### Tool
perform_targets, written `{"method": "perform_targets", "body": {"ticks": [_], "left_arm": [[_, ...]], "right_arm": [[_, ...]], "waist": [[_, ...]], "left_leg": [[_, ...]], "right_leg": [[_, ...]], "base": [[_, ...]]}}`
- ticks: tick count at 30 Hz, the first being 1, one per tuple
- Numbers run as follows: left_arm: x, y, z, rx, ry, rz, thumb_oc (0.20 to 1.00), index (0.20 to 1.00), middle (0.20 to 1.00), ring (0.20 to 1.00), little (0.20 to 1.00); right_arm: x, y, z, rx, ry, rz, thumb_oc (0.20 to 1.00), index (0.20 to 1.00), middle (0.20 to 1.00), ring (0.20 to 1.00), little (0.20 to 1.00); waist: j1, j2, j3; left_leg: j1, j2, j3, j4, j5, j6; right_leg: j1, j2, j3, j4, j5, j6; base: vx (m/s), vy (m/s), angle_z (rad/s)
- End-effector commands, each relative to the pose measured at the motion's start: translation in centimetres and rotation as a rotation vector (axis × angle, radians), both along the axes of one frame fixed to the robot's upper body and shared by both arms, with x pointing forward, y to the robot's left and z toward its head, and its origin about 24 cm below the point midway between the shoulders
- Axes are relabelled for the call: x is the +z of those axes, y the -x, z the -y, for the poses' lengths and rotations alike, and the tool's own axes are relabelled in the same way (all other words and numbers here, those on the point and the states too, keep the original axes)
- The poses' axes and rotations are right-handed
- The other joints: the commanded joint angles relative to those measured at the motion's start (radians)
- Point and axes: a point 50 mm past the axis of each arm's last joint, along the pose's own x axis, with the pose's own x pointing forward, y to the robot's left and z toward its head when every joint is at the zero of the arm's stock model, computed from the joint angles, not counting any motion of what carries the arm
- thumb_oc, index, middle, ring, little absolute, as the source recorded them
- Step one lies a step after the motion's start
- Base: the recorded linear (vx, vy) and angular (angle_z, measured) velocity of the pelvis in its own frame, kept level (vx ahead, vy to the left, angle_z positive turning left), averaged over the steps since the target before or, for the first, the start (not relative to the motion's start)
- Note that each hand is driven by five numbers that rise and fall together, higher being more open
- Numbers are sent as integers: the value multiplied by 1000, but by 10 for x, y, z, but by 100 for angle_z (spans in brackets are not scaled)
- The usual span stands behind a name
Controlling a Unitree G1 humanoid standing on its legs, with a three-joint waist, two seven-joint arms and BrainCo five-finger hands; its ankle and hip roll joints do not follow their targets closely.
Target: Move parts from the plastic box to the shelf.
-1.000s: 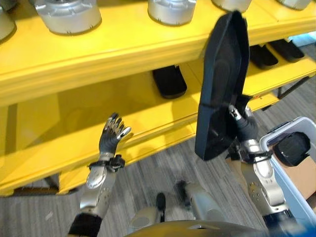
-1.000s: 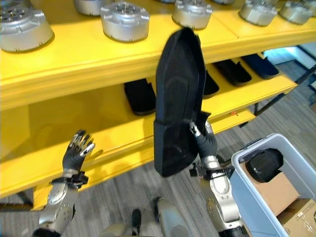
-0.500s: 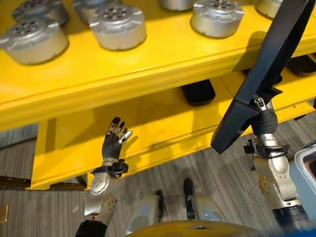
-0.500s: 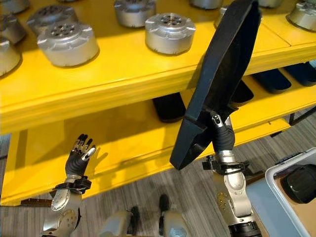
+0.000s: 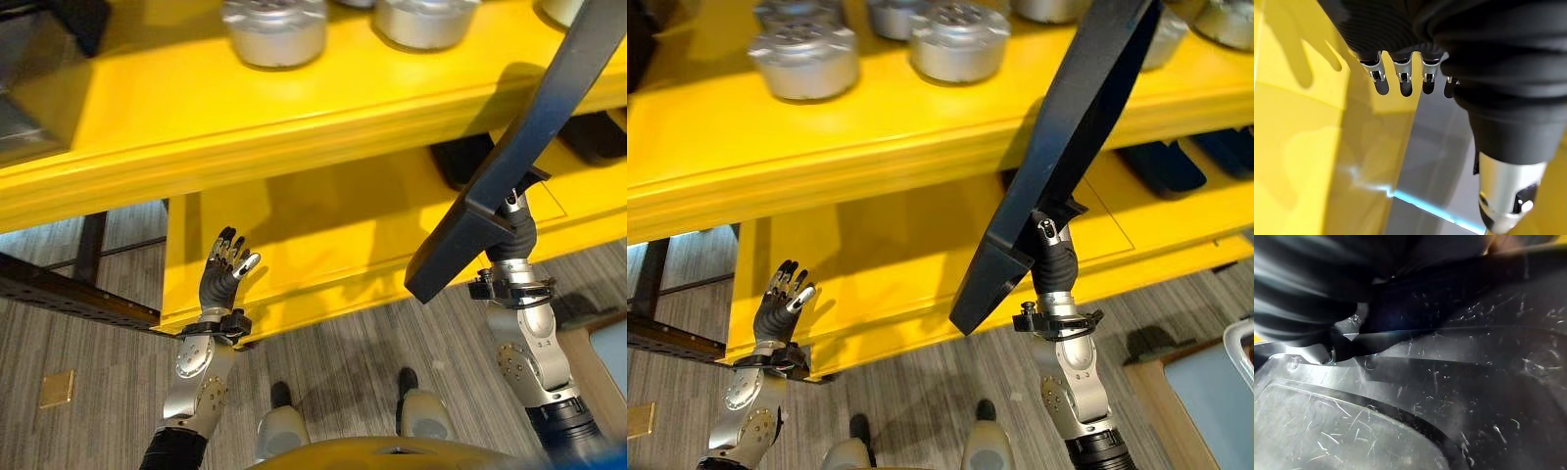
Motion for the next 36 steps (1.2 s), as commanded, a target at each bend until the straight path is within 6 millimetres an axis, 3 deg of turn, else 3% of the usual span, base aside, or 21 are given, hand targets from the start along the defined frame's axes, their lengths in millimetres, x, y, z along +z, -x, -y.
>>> {"method": "perform_targets", "body": {"ticks": [1,7,10,13,18,20,23,27,32,36], "left_arm": [[33,-10,-3,-1,-16,167,1000,1000,1000,1000,1000],[35,-10,-5,9,-23,173,1000,1000,1000,1000,1000],[36,-10,-7,12,-23,179,1000,1000,1000,1000,1000],[41,-12,-8,9,-13,206,1000,1000,1000,1000,1000],[43,-15,-4,-17,-2,219,1000,1000,1000,1000,1000],[43,-15,-2,-47,5,222,1000,1000,1000,1000,1000],[42,-13,-3,-76,-5,215,1000,1000,1000,1000,1000],[42,-12,-4,-96,-10,211,1000,1000,1000,1000,1000],[43,-12,-6,-132,-41,202,1000,1000,1000,1000,1000],[44,-12,-5,-142,-44,200,1000,1000,1000,1000,1000]], "right_arm": [[-5,-7,-12,63,143,-48,200,200,200,200,200],[-1,-8,-30,129,260,-10,200,200,200,200,200],[15,-11,-51,180,401,108,200,200,200,200,200],[42,-20,-87,214,617,333,200,200,200,200,200],[59,-26,-112,257,744,463,200,200,200,200,200],[67,-38,-124,217,888,545,200,200,200,200,200],[71,-52,-120,154,1080,596,200,200,200,200,200],[75,-66,-111,96,1212,609,200,200,200,200,200],[76,-96,-81,-46,1463,546,200,200,200,200,200],[80,-109,-62,-134,1512,486,200,200,200,200,200]], "waist": [[22,16,17],[34,-3,18],[47,-5,24],[80,0,47],[113,2,55],[145,5,65],[174,9,76],[187,9,90],[207,15,125],[210,21,143]], "left_leg": [[38,65,-50,36,12,-21],[19,51,-54,104,-24,-24],[13,55,-58,127,-34,-27],[-16,59,-81,179,-48,-35],[-45,57,-113,211,-53,-40],[-71,50,-141,224,-49,-43],[-94,44,-165,230,-43,-44],[-112,40,-181,240,-43,-43],[-146,36,-205,258,-40,-41],[-163,38,-209,269,-38,-41]], "right_leg": [[2,-36,17,67,46,39],[16,-45,24,79,34,42],[13,-41,31,97,25,39],[-8,-42,30,165,-6,32],[-18,-43,19,218,-36,26],[-21,-46,-2,248,-51,23],[-34,-49,-16,277,-63,23],[-42,-52,-30,298,-71,21],[-72,-56,-42,340,-83,16],[-90,-54,-41,356,-88,13]], "base": [[24,65,6],[19,16,1],[0,0,0],[-27,-49,16],[-3,-55,26],[-12,-88,40],[-15,-47,29],[-21,-30,24],[-31,-16,7],[-41,-9,3]]}}
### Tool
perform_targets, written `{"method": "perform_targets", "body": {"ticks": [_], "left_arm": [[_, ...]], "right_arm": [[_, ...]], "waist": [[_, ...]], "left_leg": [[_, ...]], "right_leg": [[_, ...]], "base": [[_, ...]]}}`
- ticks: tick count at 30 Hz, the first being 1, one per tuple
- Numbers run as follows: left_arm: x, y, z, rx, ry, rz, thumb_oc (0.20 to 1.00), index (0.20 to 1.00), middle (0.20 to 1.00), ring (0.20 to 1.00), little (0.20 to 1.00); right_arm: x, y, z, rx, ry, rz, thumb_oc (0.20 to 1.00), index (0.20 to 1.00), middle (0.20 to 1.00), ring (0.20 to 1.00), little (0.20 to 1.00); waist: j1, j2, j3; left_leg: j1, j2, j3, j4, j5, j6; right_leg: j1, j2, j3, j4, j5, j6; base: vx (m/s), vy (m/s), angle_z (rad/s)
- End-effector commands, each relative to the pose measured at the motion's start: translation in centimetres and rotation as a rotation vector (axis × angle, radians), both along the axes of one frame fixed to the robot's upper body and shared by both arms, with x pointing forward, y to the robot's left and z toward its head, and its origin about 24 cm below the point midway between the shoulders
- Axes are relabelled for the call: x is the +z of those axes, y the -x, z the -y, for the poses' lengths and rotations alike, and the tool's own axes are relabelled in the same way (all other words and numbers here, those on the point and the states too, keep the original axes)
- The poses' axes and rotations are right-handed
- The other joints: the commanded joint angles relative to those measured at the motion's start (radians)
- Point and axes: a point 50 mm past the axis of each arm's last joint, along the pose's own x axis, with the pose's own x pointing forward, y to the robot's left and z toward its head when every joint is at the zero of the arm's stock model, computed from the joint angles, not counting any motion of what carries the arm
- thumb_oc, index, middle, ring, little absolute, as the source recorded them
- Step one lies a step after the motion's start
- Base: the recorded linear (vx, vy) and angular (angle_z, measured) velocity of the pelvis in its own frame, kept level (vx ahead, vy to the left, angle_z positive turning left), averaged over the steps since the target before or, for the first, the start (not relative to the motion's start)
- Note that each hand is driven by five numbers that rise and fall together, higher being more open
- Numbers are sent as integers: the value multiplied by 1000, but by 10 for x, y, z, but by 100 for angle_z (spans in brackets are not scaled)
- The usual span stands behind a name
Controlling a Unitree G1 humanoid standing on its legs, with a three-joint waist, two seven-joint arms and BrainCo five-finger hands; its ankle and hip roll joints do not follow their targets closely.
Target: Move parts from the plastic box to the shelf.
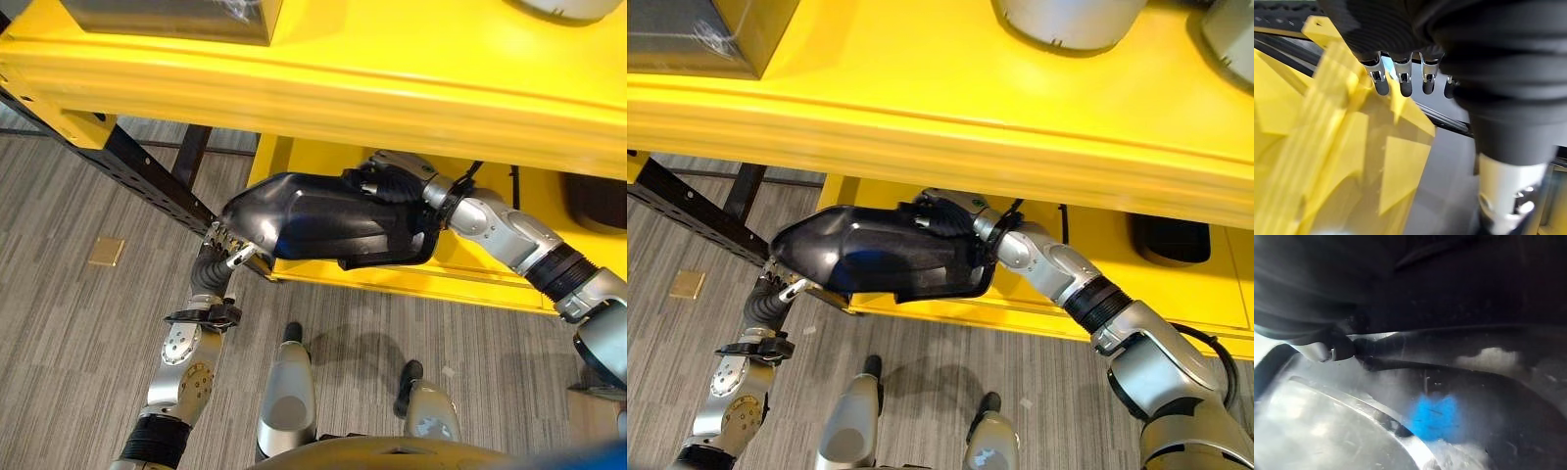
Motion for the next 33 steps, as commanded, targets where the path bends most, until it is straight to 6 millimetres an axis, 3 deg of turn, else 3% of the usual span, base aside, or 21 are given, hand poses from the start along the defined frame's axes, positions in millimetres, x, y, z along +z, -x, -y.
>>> {"method": "perform_targets", "body": {"ticks": [1,6,9,17,24,30,33], "left_arm": [[23,1,3,-54,-26,114,1000,1000,1000,1000,1000],[23,0,3,-46,-25,116,1000,1000,1000,1000,1000],[24,-2,3,-25,-23,121,1000,1000,1000,1000,1000],[30,-9,9,-25,-7,145,1000,1000,1000,1000,1000],[40,-17,20,-42,6,182,1000,1000,1000,1000,1000],[53,-25,28,-43,21,232,1000,1000,1000,1000,1000],[55,-26,28,-40,23,239,1000,1000,1000,1000,1000]], "right_arm": [[35,-5,-3,1,-88,136,200,200,200,200,200],[45,-17,23,-133,-239,142,200,200,200,200,200],[60,-25,42,-235,-495,179,200,200,200,200,200],[93,-32,61,-320,-854,260,200,200,200,200,200],[114,-34,62,-322,-965,305,200,200,200,200,200],[129,-33,69,-335,-1028,351,200,200,200,200,200],[135,-33,71,-340,-1053,366,200,200,200,200,200]], "waist": [[13,2,-48],[4,12,-30],[-5,22,-19],[-14,45,8],[-18,52,31],[-28,51,38],[-27,52,39]], "left_leg": [[38,79,-34,-10,46,-44],[26,85,-27,-4,48,-42],[19,93,-17,-6,51,-42],[-56,96,-20,97,11,-38],[-195,87,-41,262,-53,-25],[-337,64,-62,435,-140,-5],[-365,58,-68,463,-150,-3]], "right_leg": [[-61,-15,68,174,9,2],[-89,-14,75,182,14,-1],[-111,-11,87,182,21,-2],[-206,-15,121,278,-7,-10],[-351,-17,150,416,-53,-20],[-490,-25,179,567,-122,-28],[-516,-28,186,590,-132,-32]], "base": [[-60,-3,-1],[-50,8,-5],[-48,11,-5],[-55,11,-12],[-76,10,-8],[-22,14,7],[-16,6,-6]]}}
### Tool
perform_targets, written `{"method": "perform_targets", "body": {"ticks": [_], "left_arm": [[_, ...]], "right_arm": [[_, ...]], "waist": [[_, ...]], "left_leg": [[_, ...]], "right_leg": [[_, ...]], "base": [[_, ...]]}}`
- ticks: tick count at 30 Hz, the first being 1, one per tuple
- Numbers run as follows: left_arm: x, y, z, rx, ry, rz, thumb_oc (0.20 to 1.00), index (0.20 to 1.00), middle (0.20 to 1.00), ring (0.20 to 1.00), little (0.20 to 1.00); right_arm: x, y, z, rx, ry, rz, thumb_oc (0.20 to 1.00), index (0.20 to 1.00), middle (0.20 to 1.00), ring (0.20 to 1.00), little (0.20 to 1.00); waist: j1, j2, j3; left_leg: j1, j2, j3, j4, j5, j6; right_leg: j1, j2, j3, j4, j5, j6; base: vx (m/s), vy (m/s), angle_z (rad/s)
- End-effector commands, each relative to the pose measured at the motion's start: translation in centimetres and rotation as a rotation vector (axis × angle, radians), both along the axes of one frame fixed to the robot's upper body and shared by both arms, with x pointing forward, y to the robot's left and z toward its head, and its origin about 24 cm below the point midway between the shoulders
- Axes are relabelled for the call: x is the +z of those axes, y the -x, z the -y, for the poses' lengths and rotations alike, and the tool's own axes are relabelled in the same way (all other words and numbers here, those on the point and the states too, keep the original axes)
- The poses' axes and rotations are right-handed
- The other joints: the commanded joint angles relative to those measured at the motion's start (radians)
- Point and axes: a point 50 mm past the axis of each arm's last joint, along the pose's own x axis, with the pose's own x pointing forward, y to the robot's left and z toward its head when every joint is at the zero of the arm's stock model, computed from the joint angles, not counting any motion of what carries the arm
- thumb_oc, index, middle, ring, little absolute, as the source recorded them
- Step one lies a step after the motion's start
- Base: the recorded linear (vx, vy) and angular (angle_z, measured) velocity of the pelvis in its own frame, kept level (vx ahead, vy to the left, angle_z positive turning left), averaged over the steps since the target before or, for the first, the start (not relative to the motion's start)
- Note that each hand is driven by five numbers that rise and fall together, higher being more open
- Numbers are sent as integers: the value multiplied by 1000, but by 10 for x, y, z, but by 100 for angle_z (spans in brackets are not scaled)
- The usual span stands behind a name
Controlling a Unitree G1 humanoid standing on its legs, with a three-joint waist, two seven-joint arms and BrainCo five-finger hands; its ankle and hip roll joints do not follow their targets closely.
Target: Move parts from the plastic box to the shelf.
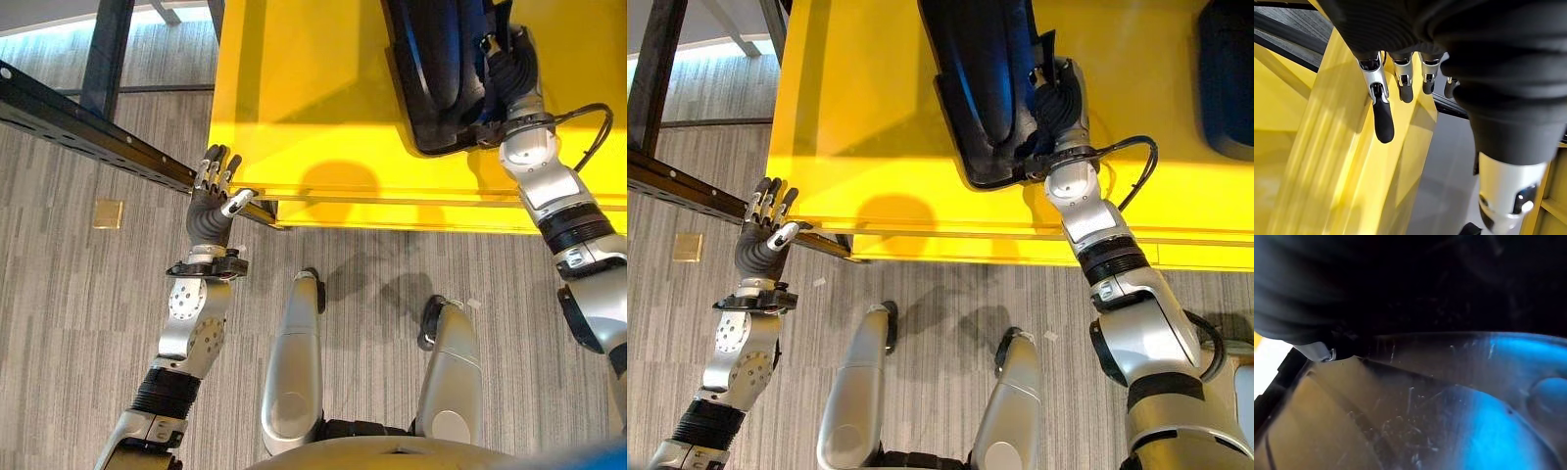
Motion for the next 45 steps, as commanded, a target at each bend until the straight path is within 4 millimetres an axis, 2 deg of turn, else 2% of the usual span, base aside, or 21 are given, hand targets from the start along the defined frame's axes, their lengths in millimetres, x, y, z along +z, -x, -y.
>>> {"method": "perform_targets", "body": {"ticks": [1,8,12,17,24,28,32,39,45], "left_arm": [[-15,8,8,-25,-21,-62,1000,1000,1000,1000,1000],[-16,10,8,-35,-18,-75,1000,1000,1000,1000,1000],[-16,11,7,-34,-22,-75,1000,1000,1000,1000,1000],[-14,10,7,-39,-30,-69,1000,1000,1000,1000,1000],[-16,9,8,-37,-38,-71,1000,1000,1000,1000,1000],[-17,9,7,-30,-36,-72,1000,1000,1000,1000,1000],[-17,9,6,-23,-35,-74,1000,1000,1000,1000,1000],[-20,10,4,-14,-36,-80,1000,1000,1000,1000,1000],[-21,11,2,-17,-35,-81,1000,1000,1000,1000,1000]], "right_arm": [[43,3,1,3,-119,156,200,200,200,200,200],[66,-4,11,-41,-237,161,200,200,200,200,200],[69,-6,15,-63,-237,143,200,200,200,200,200],[64,-8,31,-118,-259,108,200,200,200,200,200],[37,-9,58,-203,-263,16,200,200,200,200,200],[16,-10,66,-225,-272,-35,200,200,200,200,200],[4,-9,69,-232,-255,-59,200,200,200,200,200],[-11,-6,79,-257,-254,-90,200,200,200,200,200],[-10,-4,86,-280,-238,-97,200,200,200,200,200]], "waist": [[7,-13,-83],[19,-14,-92],[20,-15,-95],[20,-14,-93],[11,-12,-88],[6,-14,-85],[1,-16,-82],[-5,-17,-81],[-5,-15,-82]], "left_leg": [[44,50,-72,-33,15,-28],[4,44,-74,-29,17,-26],[0,43,-75,-33,20,-28],[0,41,-73,-39,23,-30],[-6,41,-73,-42,28,-30],[1,45,-72,-53,34,-31],[2,46,-70,-52,33,-30],[-4,43,-73,-48,33,-31],[-5,44,-70,-53,39,-33]], "right_leg": [[-31,5,12,58,29,-28],[-74,6,16,73,29,-34],[-74,3,11,70,30,-32],[-76,7,13,65,33,-32],[-76,3,13,64,36,-32],[-74,8,10,55,42,-30],[-73,10,12,53,43,-30],[-76,9,16,55,43,-31],[-78,7,17,53,46,-29]], "base": [[0,0,0],[0,0,0],[0,0,0],[0,0,0],[0,0,0],[0,0,0],[-2,2,-1],[0,0,0],[0,0,0]]}}
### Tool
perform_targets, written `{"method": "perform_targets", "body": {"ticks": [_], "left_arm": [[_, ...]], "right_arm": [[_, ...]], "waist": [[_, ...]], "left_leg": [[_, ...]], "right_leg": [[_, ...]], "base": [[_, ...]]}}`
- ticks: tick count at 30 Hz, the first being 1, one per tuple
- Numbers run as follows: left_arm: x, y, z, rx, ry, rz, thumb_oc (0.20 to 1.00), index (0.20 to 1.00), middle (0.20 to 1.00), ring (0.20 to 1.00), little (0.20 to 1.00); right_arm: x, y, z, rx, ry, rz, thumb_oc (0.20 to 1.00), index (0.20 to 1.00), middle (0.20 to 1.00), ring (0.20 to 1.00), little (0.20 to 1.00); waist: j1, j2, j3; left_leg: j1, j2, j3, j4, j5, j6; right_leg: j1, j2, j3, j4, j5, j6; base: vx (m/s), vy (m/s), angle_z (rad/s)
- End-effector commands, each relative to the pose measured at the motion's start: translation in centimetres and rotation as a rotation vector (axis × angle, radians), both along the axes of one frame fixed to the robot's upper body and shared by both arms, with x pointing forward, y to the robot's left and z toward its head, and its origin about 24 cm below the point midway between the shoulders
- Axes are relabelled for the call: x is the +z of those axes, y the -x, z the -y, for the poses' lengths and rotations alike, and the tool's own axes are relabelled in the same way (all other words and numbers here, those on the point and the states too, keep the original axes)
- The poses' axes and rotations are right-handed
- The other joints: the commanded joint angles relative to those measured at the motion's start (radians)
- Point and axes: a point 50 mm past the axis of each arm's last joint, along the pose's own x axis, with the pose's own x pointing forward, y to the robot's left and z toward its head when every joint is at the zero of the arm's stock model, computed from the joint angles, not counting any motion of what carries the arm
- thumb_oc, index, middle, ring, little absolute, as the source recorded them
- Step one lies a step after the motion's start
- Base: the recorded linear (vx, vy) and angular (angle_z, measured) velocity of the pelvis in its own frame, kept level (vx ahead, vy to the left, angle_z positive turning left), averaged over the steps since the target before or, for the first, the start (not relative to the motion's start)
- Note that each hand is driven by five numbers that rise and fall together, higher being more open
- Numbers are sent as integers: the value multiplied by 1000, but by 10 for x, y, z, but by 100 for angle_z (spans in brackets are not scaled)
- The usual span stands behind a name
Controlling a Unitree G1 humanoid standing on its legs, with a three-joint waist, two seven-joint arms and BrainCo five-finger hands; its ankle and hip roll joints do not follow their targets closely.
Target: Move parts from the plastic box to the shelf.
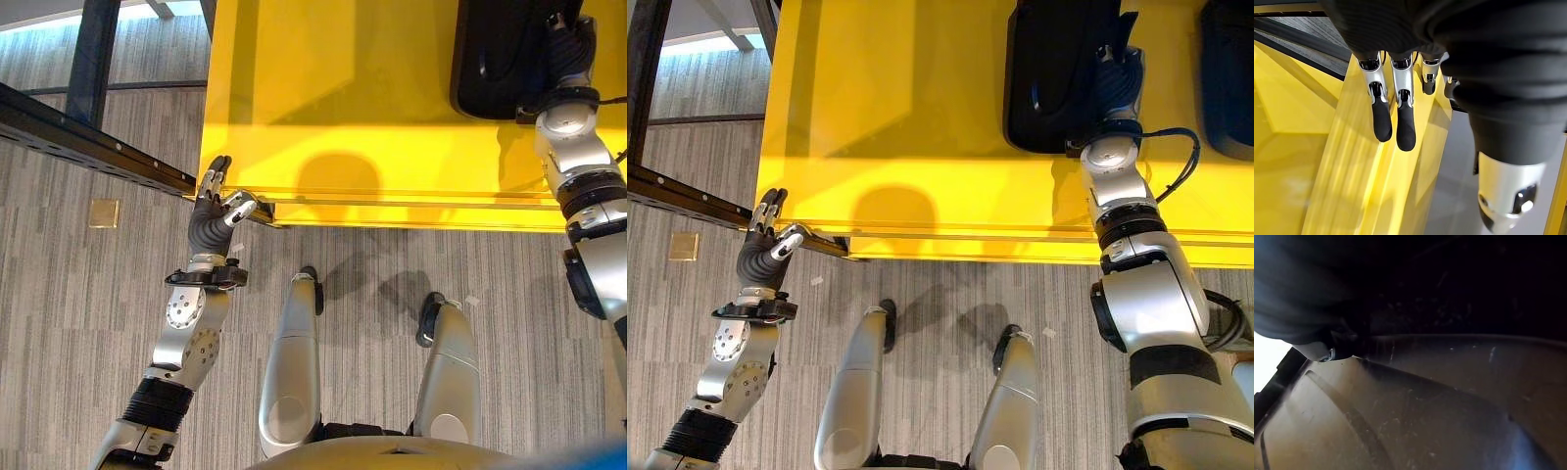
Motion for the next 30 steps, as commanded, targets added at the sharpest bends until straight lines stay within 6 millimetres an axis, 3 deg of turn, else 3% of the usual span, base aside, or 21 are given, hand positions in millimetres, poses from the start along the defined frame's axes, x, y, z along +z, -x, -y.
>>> {"method": "perform_targets", "body": {"ticks": [1,4,5,6,7,20,30], "left_arm": [[-11,3,5,-14,1,-29,1000,1000,1000,1000,1000],[-12,3,5,-15,4,-33,1000,1000,1000,1000,1000],[-12,3,5,-16,2,-33,1000,1000,1000,1000,1000],[-12,3,4,-14,0,-35,1000,1000,1000,1000,1000],[-12,4,4,-15,0,-35,1000,1000,1000,1000,1000],[-12,5,1,-4,7,-35,1000,1000,1000,1000,1000],[-12,7,-6,49,22,-25,1000,1000,1000,1000,1000]], "right_arm": [[-16,9,24,-64,48,-13,200,200,200,200,200],[-17,9,24,-62,57,-24,200,200,200,200,200],[-16,9,25,-55,44,-24,322,322,322,322,322],[-14,9,25,-56,47,-21,542,542,542,542,542],[-14,9,26,-60,59,-24,1000,1000,1000,1000,1000],[4,13,24,-45,69,48,1000,1000,1000,1000,1000],[29,36,21,-28,95,274,1000,1000,1000,1000,1000]], "waist": [[-2,1,-51],[-3,-1,-52],[-3,-2,-51],[-3,-3,-51],[-3,-3,-51],[-8,-10,-47],[-32,-17,-48]], "left_leg": [[23,49,-76,-14,17,-20],[24,50,-74,-18,17,-21],[24,52,-74,-18,18,-22],[24,52,-73,-20,19,-22],[24,52,-73,-21,20,-23],[24,54,-76,-25,24,-25],[25,58,-71,-35,23,-24]], "right_leg": [[-36,9,15,70,36,-37],[-35,10,13,68,36,-37],[-35,8,12,68,35,-37],[-35,8,12,67,35,-37],[-33,8,12,66,35,-36],[-32,10,10,63,43,-35],[-35,17,15,53,45,-34]], "base": [[0,0,0],[0,0,0],[0,0,0],[0,0,0],[0,0,0],[0,0,0],[0,0,0]]}}
